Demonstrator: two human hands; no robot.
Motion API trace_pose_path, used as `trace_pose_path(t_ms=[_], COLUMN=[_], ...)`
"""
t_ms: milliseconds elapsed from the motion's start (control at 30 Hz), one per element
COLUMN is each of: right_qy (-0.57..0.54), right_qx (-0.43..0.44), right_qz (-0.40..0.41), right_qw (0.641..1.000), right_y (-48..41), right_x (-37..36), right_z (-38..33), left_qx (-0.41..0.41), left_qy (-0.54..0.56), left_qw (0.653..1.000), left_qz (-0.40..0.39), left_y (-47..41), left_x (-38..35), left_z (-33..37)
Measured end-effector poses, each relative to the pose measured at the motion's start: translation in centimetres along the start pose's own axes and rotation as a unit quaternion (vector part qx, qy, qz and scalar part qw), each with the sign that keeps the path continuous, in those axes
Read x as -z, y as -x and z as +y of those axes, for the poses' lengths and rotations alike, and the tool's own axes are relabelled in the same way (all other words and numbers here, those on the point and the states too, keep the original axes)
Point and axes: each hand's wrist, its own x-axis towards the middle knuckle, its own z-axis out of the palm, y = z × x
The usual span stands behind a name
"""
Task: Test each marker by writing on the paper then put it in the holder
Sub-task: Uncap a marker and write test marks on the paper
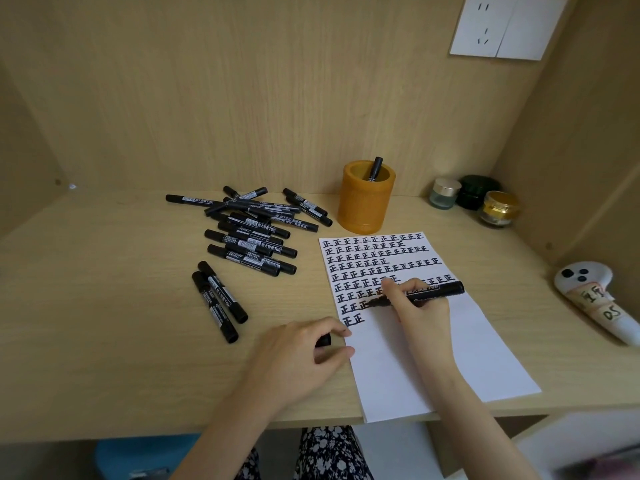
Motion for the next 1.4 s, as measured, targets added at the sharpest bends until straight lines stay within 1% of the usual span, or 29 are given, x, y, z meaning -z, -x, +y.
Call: trace_pose_path(t_ms=[100, 200, 267, 400, 500, 633, 800, 867, 933, 1000, 1067, 1300, 1400], right_qy=[-0.038, -0.094, -0.107, -0.148, -0.142, -0.162, -0.121, -0.090, -0.068, -0.073, -0.069, -0.066, -0.067], right_qx=[-0.006, -0.043, -0.055, -0.054, -0.047, -0.046, -0.023, -0.006, 0.003, 0.003, 0.009, 0.026, 0.025], right_qz=[-0.003, 0.003, -0.011, -0.068, -0.082, -0.077, -0.095, -0.119, -0.162, -0.211, -0.241, -0.245, -0.250], right_qw=[0.999, 0.995, 0.993, 0.985, 0.985, 0.983, 0.988, 0.989, 0.984, 0.975, 0.968, 0.967, 0.966], right_y=[0.1, 0.1, 0.1, 0.6, 1.0, 1.0, 1.2, 1.5, 1.8, 2.1, 2.1, 1.7, 1.6], right_x=[0.1, 0.2, 0.3, 0.4, 0.1, -0.3, -0.9, -1.2, -1.4, -1.3, -1.1, -1.7, -1.7], right_z=[-0.2, -0.5, -0.8, -1.6, -2.2, -2.7, -2.8, -2.8, -2.9, -3.1, -3.3, -3.4, -3.0], left_qx=[-0.012, 0.012, 0.028, 0.053, 0.071, 0.081, 0.081, 0.077, 0.068, 0.062, 0.056, 0.034, 0.030], left_qy=[0.094, 0.158, 0.196, 0.233, 0.259, 0.271, 0.277, 0.276, 0.283, 0.301, 0.316, 0.327, 0.317], left_qw=[0.995, 0.987, 0.980, 0.970, 0.961, 0.954, 0.952, 0.952, 0.950, 0.942, 0.935, 0.929, 0.933], left_qz=[0.013, 0.023, 0.026, 0.048, 0.066, 0.099, 0.100, 0.104, 0.116, 0.137, 0.150, 0.171, 0.170], left_y=[0.2, 0.3, 0.2, -0.2, -0.1, -0.1, -0.1, 0.0, 0.0, 0.1, 0.1, 0.1, 0.1], left_x=[-0.1, 0.0, 0.2, 0.5, 0.6, 0.8, 0.8, 0.8, 0.9, 1.1, 1.2, 1.0, 0.9], left_z=[0.0, 0.0, 0.1, 0.0, 0.1, 0.3, 0.2, 0.2, 0.2, 0.2, 0.2, 0.0, -0.2])
